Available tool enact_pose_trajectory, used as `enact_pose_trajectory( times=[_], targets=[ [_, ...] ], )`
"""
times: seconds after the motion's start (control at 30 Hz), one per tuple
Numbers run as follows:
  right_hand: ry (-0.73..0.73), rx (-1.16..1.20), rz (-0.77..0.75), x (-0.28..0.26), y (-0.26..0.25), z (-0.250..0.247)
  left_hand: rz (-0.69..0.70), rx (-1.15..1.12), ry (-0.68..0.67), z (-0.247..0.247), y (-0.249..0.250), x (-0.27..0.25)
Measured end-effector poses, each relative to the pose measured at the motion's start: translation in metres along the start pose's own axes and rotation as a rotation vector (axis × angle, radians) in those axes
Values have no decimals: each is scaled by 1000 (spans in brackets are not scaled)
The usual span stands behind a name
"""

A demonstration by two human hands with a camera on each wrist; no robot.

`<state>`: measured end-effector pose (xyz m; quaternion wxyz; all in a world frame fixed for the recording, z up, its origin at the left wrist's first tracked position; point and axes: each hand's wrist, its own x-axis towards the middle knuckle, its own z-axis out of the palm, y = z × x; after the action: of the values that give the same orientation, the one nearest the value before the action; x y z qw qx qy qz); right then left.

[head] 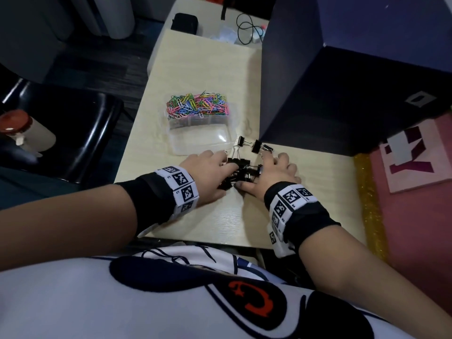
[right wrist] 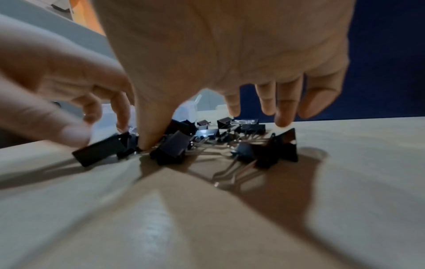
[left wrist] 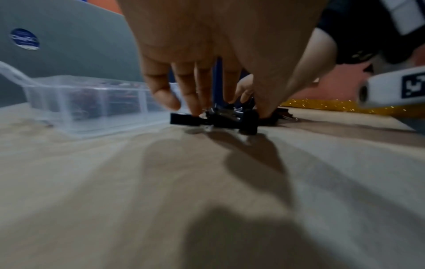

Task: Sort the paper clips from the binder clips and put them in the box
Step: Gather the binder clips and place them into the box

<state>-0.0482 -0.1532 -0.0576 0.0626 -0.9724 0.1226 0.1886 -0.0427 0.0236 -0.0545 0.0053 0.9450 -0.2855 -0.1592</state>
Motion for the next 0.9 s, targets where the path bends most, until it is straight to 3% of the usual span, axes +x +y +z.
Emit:
enact_pose_trajectory(
  times=[0.13, 0.37, 0.57, 0.7, 0.9],
  targets=[
    [-69, 127, -55, 0, -1, 3, -14, 45, -45, 5, 1, 4],
    [12, 290, -169, 2, -7, 9, -81, 44, -69, 3, -15, 7],
    [105, 300, -163, 9, -9, 5, -92, -32, -65, 5, -22, 7],
    [147, 328, -177, 12, -14, -2, -69, -168, 34, -1, -21, 2],
    [222, 377, -259, 14, -31, -27, -109, -381, 341, -30, -32, -1]
  ],
)
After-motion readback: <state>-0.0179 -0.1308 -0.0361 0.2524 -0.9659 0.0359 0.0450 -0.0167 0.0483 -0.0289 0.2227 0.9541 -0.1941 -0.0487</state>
